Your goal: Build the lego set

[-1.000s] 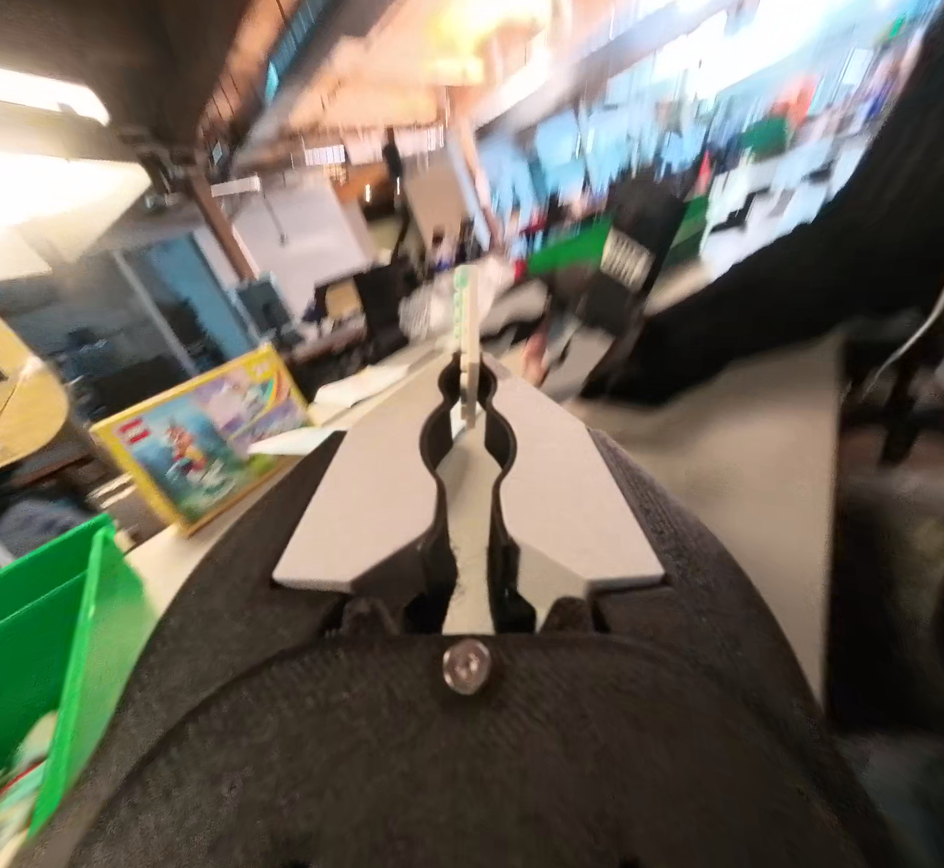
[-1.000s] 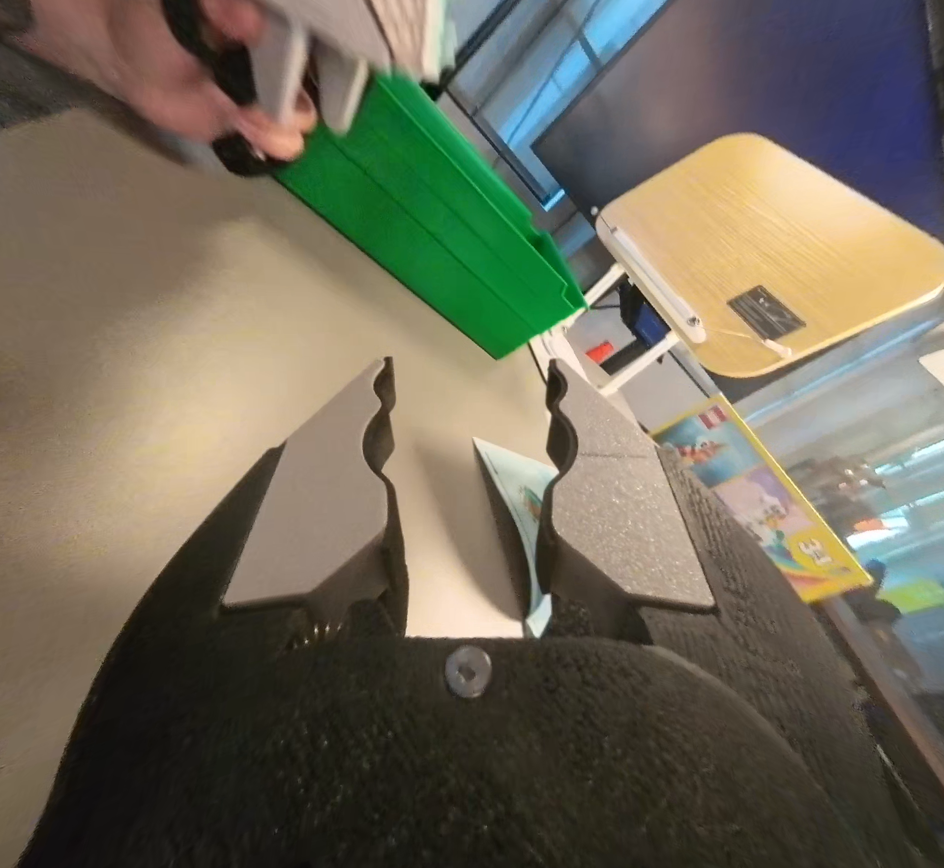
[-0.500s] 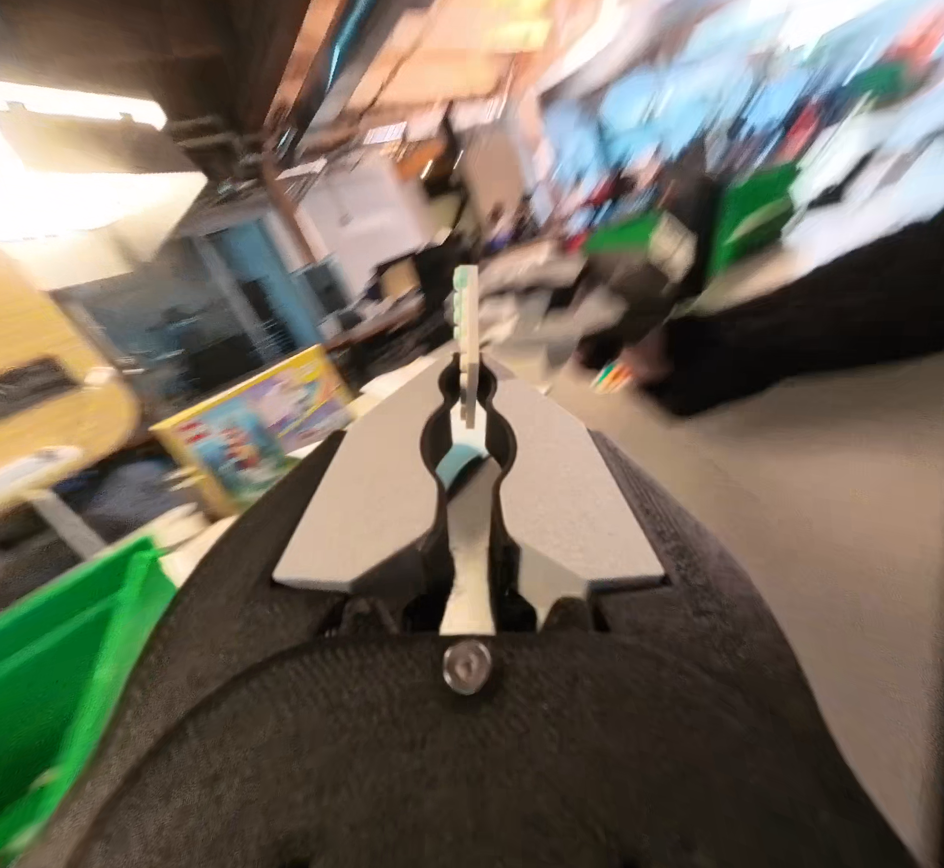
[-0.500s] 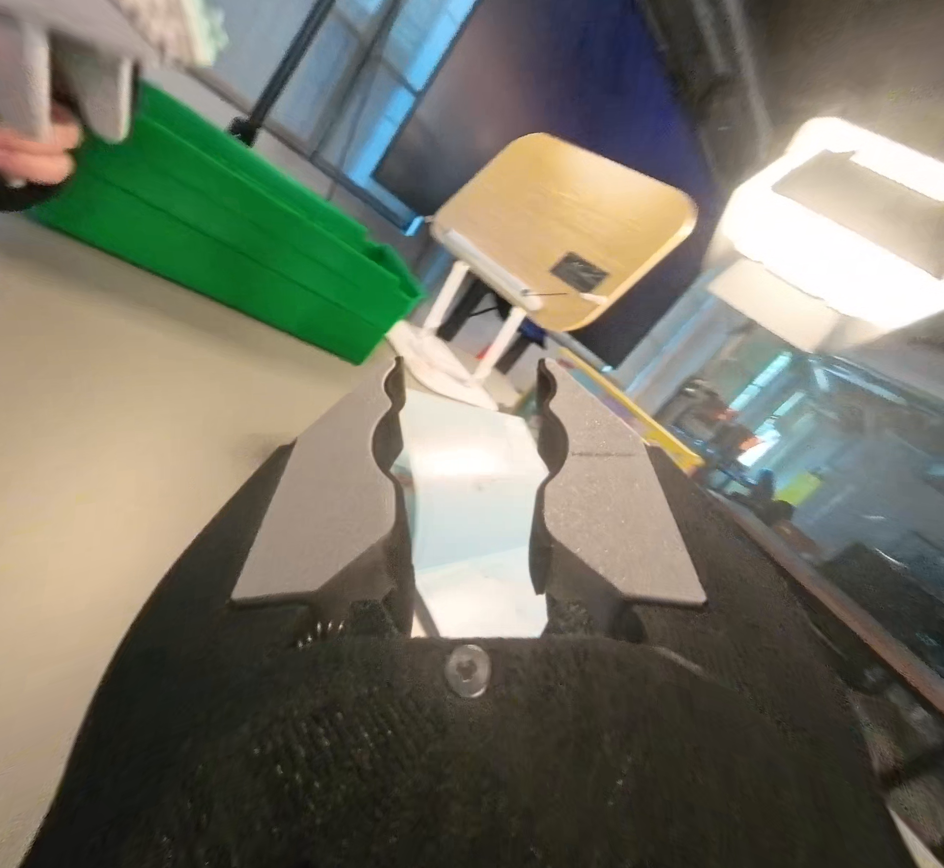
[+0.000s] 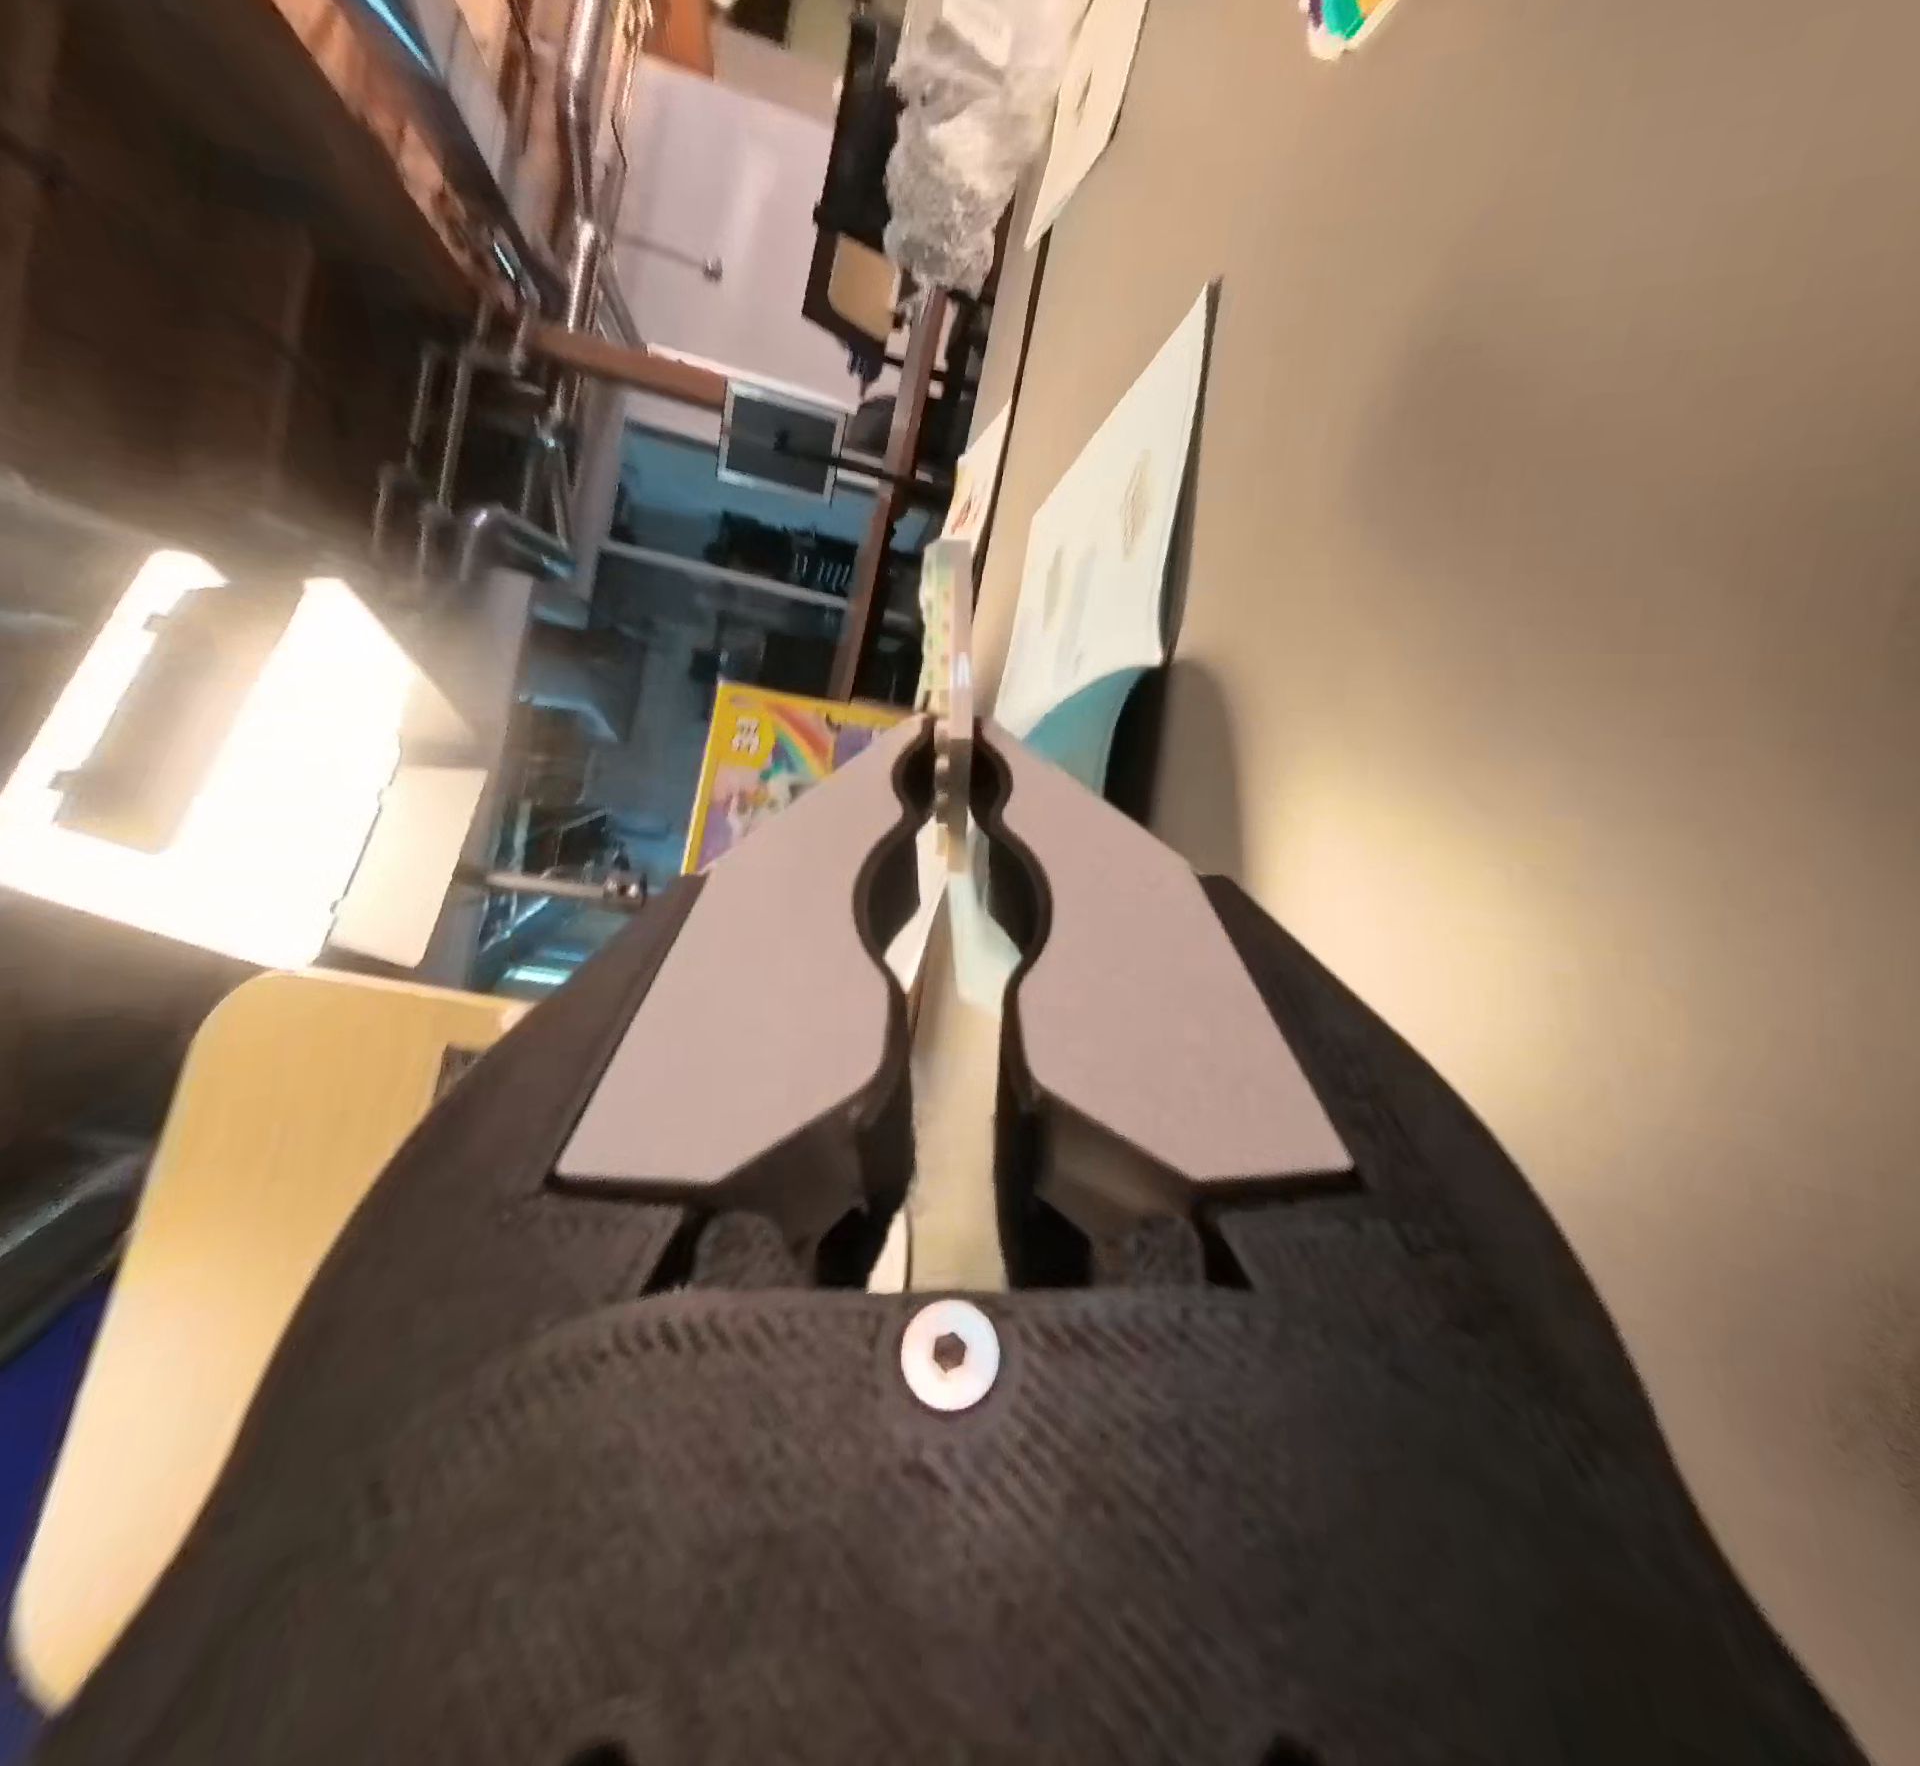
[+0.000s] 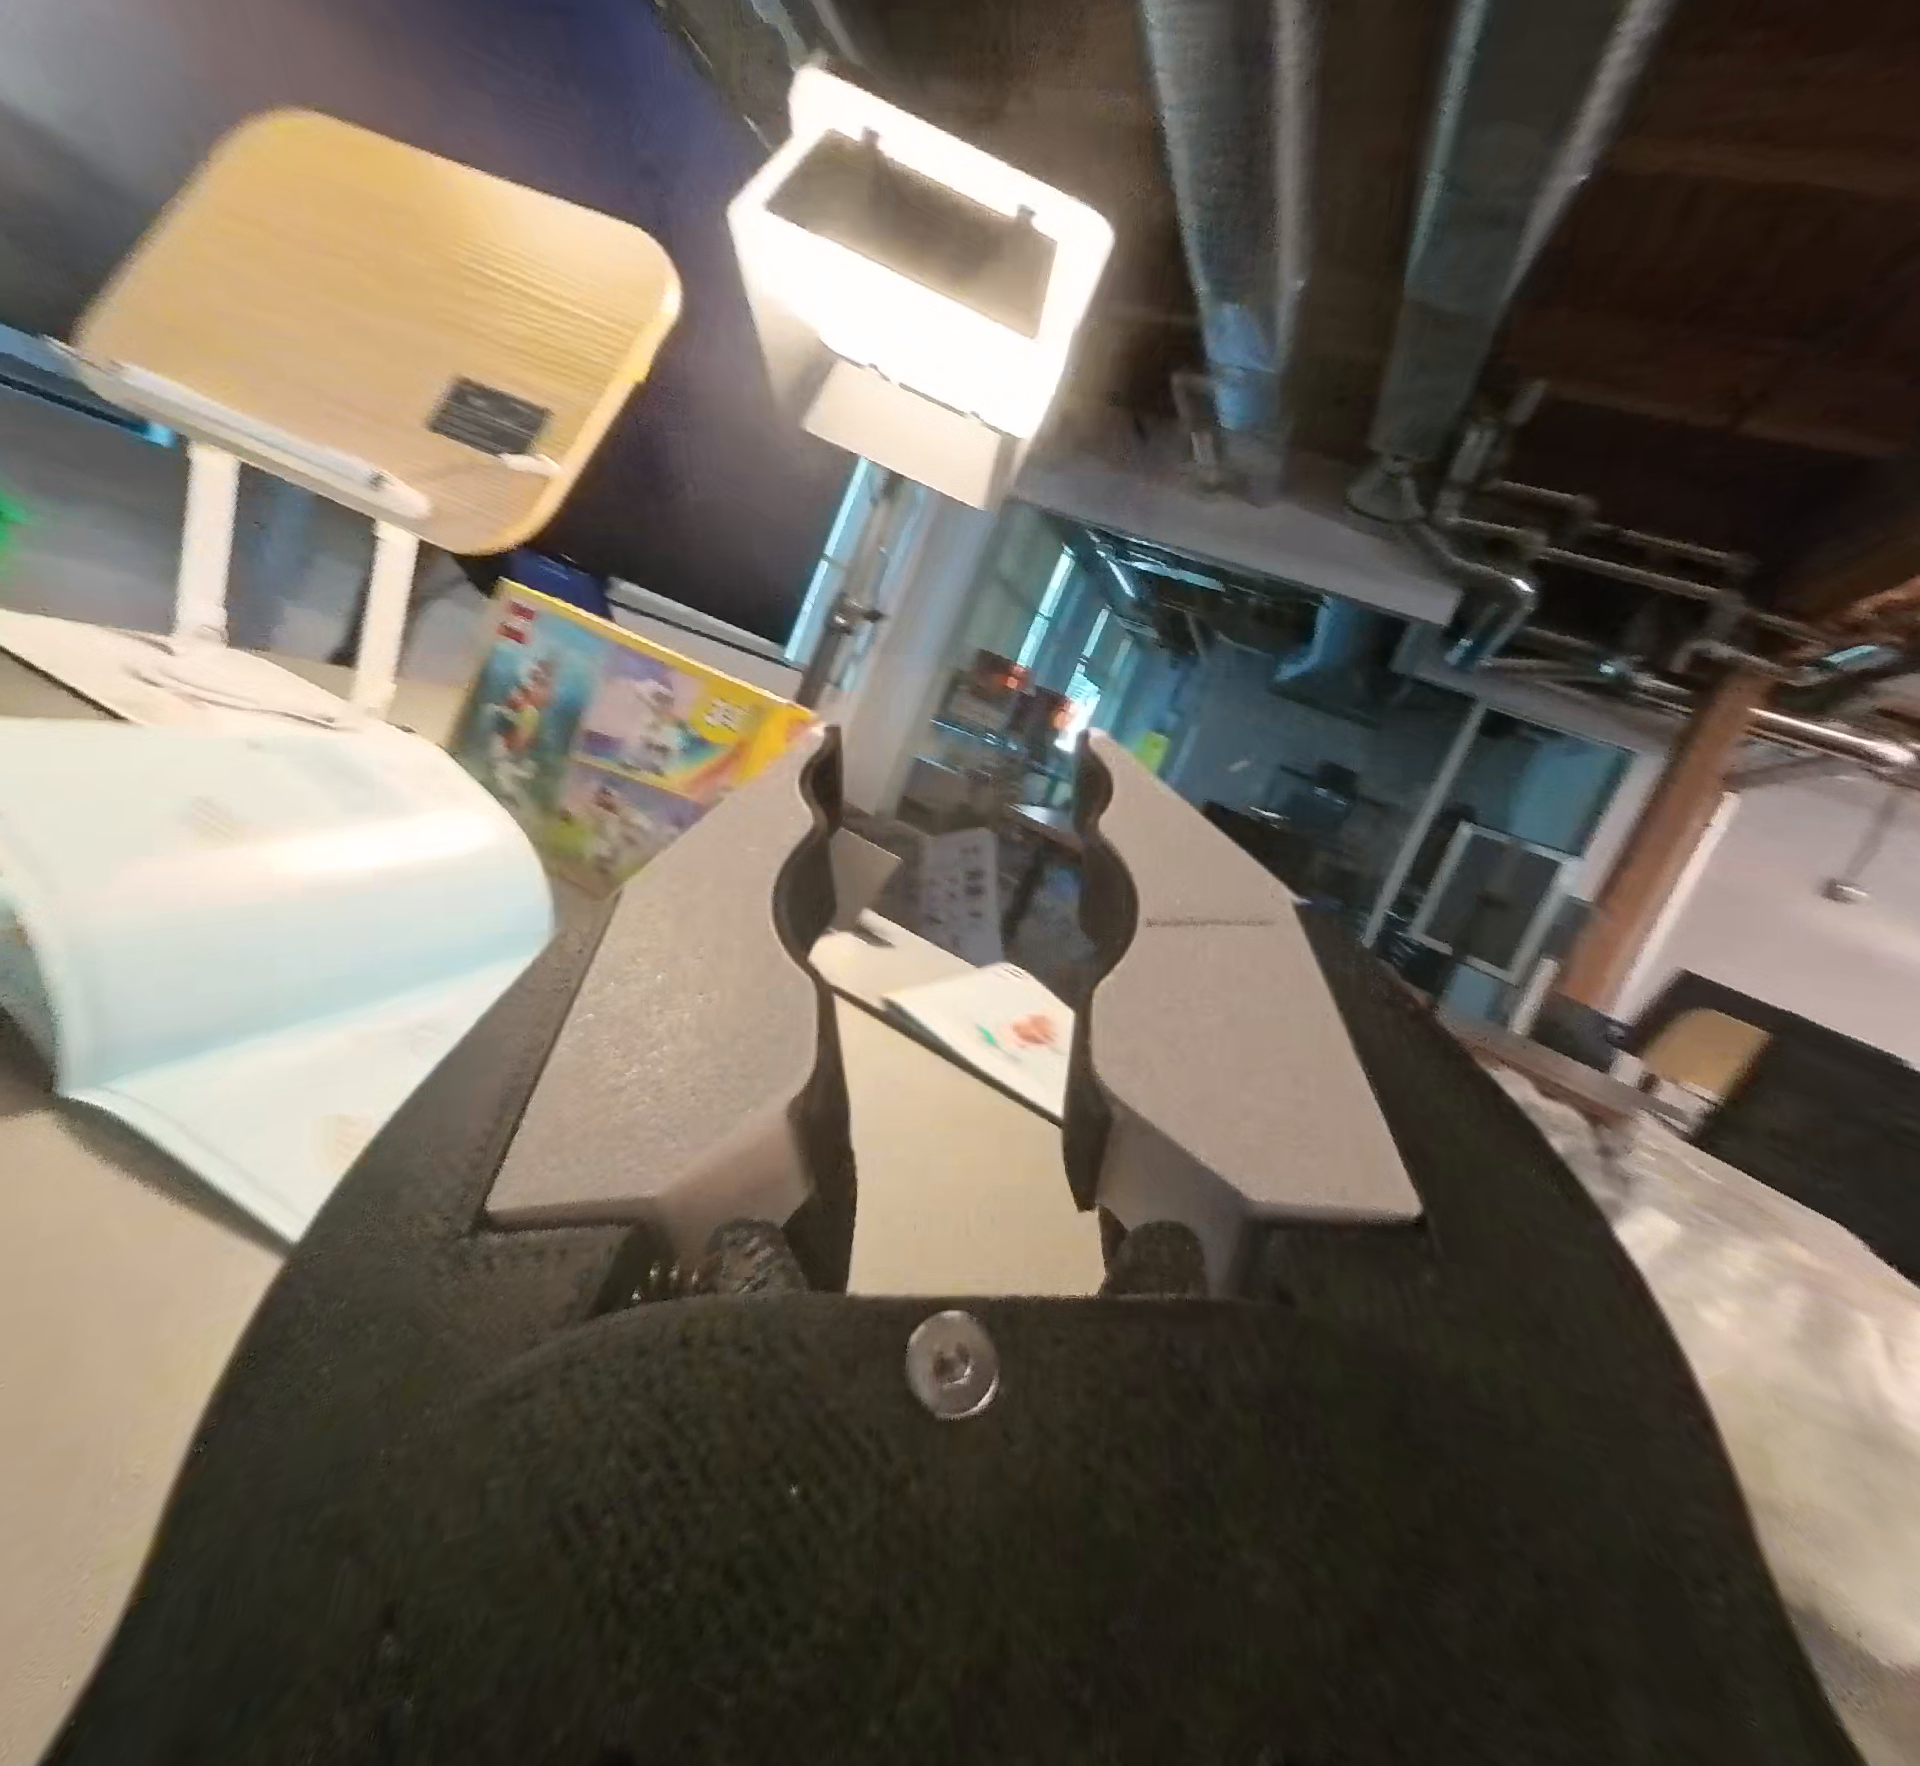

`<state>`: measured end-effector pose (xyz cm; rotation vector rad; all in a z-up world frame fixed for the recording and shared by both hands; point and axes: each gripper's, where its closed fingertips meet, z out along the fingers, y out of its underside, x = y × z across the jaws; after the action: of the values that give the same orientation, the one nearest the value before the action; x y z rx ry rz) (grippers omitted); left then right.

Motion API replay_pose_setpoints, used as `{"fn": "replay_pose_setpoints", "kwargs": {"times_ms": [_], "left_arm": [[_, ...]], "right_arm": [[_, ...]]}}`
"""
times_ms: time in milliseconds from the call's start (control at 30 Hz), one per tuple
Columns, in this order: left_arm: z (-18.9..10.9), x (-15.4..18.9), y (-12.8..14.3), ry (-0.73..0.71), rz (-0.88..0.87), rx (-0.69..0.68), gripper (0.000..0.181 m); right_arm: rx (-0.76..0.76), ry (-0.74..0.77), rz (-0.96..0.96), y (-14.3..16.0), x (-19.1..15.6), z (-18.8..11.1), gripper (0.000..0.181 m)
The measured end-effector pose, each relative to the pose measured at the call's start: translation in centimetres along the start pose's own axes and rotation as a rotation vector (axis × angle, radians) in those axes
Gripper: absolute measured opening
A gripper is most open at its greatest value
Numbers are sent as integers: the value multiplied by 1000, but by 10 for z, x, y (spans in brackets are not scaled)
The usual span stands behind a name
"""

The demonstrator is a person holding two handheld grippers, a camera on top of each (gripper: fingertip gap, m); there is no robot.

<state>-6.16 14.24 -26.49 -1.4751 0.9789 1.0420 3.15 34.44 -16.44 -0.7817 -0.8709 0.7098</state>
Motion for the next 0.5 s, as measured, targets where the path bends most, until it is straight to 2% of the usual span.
{"fn": "replay_pose_setpoints", "kwargs": {"times_ms": [167, 300, 433, 500], "left_arm": [[17, 27, -16, 77, -105, 67, 4], [16, 60, -20, 210, 103, 49, 4], [11, 73, -22, 335, 148, 35, 5], [9, 74, -21, 402, 169, 17, 15]], "right_arm": [[-69, 77, 44, 24, 28, -6, 42], [-92, 120, 110, 34, 41, -10, 42], [-101, 158, 128, 33, 48, -17, 41], [-107, 172, 121, 33, 50, -20, 40]]}}
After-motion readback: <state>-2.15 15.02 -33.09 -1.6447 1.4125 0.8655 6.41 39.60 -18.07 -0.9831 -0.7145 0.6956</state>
